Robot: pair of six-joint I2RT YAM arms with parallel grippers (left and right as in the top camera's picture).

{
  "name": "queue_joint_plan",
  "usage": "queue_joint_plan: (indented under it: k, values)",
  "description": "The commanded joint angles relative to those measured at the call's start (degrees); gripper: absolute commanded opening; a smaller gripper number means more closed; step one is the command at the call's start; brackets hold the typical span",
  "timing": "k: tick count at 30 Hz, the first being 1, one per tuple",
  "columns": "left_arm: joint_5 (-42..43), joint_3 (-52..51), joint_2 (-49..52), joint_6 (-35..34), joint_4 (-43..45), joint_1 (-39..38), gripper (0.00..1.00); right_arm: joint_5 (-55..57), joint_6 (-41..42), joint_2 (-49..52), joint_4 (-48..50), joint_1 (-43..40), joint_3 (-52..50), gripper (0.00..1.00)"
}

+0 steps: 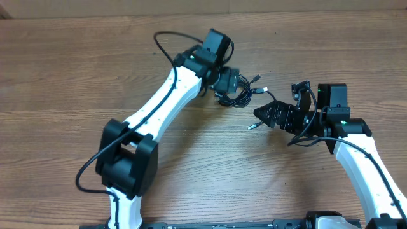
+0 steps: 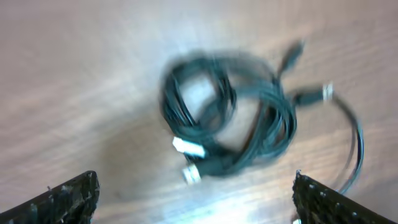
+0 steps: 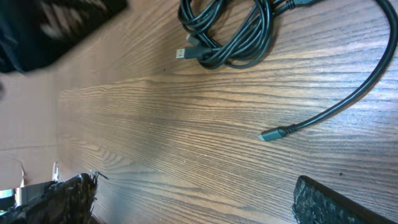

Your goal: Untangle cables

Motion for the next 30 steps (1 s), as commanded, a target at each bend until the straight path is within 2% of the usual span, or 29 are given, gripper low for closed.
queue_joint_plan:
  k: [1, 7, 13, 30]
  values:
    - [-7.8, 0.2, 1.7, -1.0, 0.8, 0.8, 1.0, -0.1, -0.2, 0.5, 0.4, 0.3, -0.3, 1.0]
    - [-8.0, 0.2, 8.1, -0.9, 4.5, 1.9, 1.0, -0.1, -0.2, 0.5, 0.3, 0.3, -0.3, 1.0]
    - [-5.6, 0.2, 10.8, 8.8, 9.1, 1.7, 1.0, -0.1, -0.2, 0.5, 0.3, 0.3, -0.3, 1.0]
    - [-3.4, 0.2, 17.4, 8.9, 11.7, 1.7, 0.99, -0.1, -0.1, 0.5, 0.3, 0.3, -0.3, 1.0]
